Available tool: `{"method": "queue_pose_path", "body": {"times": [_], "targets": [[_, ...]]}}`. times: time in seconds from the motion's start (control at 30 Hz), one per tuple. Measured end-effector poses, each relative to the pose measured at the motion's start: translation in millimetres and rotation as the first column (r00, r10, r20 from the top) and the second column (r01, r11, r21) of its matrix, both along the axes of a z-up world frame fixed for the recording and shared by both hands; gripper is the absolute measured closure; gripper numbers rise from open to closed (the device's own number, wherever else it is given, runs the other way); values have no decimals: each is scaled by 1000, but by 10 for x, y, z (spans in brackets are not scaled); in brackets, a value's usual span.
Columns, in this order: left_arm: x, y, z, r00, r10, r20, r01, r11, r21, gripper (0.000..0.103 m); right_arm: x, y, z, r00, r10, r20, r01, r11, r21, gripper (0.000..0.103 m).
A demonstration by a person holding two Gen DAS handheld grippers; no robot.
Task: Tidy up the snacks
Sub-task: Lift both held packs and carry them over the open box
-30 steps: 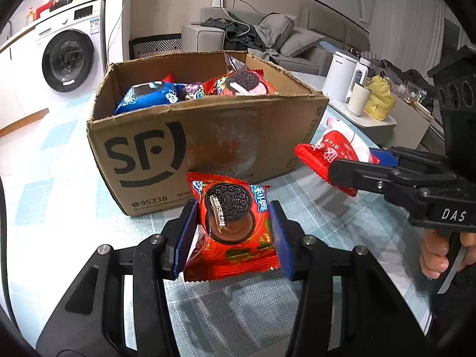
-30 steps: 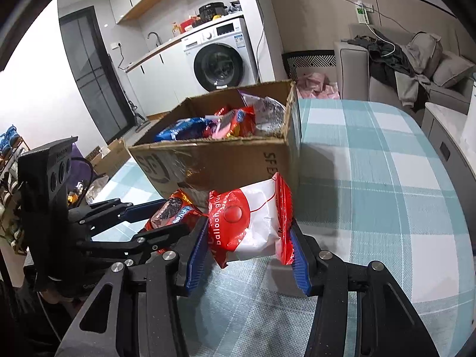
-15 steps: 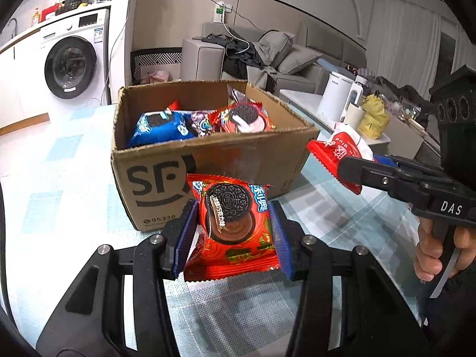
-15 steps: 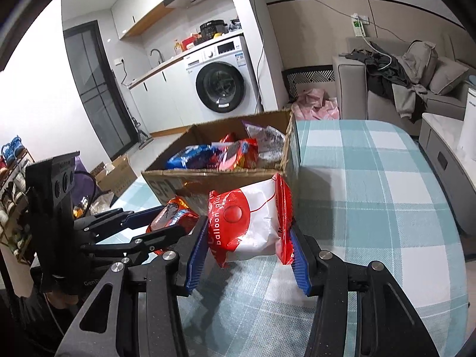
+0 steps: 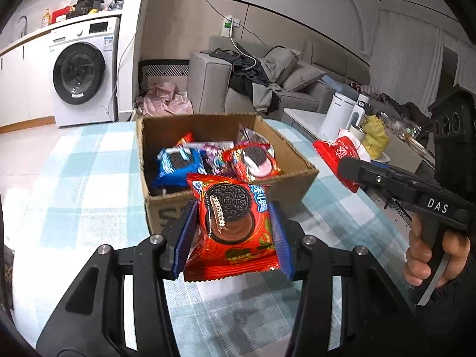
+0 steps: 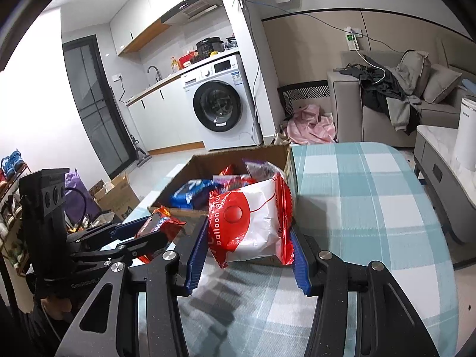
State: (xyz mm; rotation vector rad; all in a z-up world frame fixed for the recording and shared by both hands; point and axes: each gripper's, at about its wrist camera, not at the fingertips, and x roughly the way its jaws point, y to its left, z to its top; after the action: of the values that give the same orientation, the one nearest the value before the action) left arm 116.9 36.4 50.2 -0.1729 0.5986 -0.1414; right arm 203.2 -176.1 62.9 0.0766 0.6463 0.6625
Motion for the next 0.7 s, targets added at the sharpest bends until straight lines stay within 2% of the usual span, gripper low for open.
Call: {"method": "queue_pose_path", "body": {"times": [0.27,0.43,0.7], "targets": [[10,82,385,998,36,51,-38,999,34,58,125,139,117,1000,1,16,-1,1000,13,53],[149,44,556,996,42,73,-45,998,48,58,216,208,163,1000,-9,12,9,1000,18,53],[440,75,505,997,58,55,-60,997,42,58,373,318,200,1000,-18,4,18,1000,19,53]]}}
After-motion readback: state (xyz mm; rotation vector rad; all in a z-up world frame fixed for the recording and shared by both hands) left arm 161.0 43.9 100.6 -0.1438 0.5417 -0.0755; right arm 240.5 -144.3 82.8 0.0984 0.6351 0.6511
